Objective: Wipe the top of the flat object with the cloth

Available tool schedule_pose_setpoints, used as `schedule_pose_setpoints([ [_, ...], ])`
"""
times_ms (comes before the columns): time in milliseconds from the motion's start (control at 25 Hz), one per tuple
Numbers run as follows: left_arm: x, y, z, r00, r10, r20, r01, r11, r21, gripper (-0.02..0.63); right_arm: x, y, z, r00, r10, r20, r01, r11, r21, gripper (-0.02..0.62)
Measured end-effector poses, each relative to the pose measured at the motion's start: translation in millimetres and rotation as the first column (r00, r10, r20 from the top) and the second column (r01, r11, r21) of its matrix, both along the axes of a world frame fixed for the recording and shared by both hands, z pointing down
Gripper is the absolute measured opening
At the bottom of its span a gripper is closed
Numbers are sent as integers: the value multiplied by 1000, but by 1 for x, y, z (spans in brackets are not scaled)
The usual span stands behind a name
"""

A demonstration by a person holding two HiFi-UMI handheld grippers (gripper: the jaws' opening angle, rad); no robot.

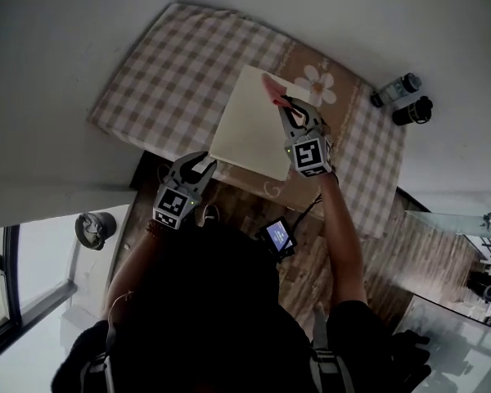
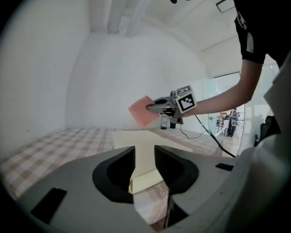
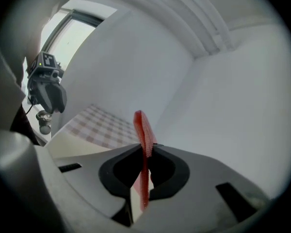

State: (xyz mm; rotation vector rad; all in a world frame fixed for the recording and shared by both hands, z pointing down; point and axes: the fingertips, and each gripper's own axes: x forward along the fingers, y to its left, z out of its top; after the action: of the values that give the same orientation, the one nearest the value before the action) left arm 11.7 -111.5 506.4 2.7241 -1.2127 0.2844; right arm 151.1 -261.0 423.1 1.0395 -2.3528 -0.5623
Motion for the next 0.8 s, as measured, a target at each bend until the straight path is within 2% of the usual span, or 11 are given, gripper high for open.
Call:
schedule_pose_setpoints([
  [40,3,-2,6,1000,22,5,-22,1000,-15,154,-1,-13,5,1000,-6,-27,5,1000,-13,18],
  [200,2,-12,32,998,54,39,-52,997,-59,163,-11,-60,31,991,-28,-128,18,997,-81,18],
  [360,-2,-21,53,996,72,56,-66,993,-92,164,-25,-102,57,966,-58,-251,26,991,-132,18],
  [440,-4,-23,62,994,92,56,-85,990,-116,206,-32,-121,69,955,-70,-289,25,987,-157,18],
  [600,4,-27,70,991,123,57,-114,983,-142,207,-34,-145,94,936,-87,-340,11,976,-218,18],
  [800,10,-22,74,984,165,70,-155,978,-138,228,-38,-142,126,921,-111,-373,-16,946,-323,18],
])
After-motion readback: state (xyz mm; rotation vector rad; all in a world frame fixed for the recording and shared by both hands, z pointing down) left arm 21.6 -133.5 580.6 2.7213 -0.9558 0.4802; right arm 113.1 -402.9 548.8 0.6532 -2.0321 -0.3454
